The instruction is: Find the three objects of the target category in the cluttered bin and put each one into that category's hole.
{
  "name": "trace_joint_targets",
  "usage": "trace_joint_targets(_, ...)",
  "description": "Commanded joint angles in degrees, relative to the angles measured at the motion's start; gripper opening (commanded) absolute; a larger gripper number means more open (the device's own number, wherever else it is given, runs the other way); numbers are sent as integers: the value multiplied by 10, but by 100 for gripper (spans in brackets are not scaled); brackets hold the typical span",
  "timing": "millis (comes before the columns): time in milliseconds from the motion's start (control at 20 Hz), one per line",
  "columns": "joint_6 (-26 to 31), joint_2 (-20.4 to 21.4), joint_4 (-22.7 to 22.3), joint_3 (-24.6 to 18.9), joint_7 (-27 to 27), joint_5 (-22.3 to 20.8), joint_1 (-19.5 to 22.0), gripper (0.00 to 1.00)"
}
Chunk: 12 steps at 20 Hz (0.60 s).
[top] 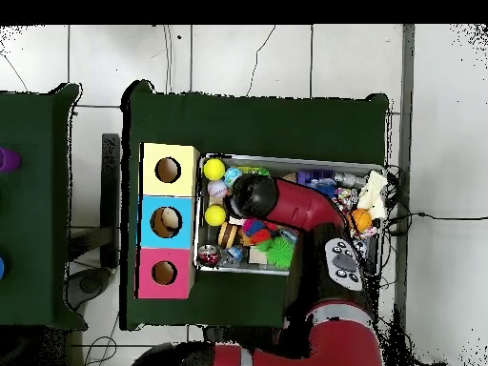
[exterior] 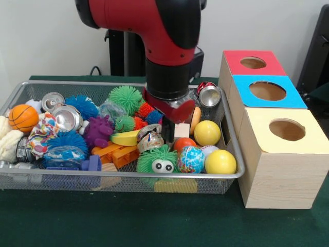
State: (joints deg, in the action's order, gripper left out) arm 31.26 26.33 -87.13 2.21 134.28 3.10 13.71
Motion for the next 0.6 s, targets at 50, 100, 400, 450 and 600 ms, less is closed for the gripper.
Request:
trace_joint_targets(50,69,29,-12,-31,-15,-8,32,0)
trace_joint_targets(100,72,32,-13,-31,-17,-11,34,0)
trace_joint_targets(400,99,40,1,-40,-55,-24,71,0)
trace_joint_targets(450,104,39,6,-43,-64,-26,79,0)
trace_joint_targets(600,114,40,13,-47,-79,-34,95,0)
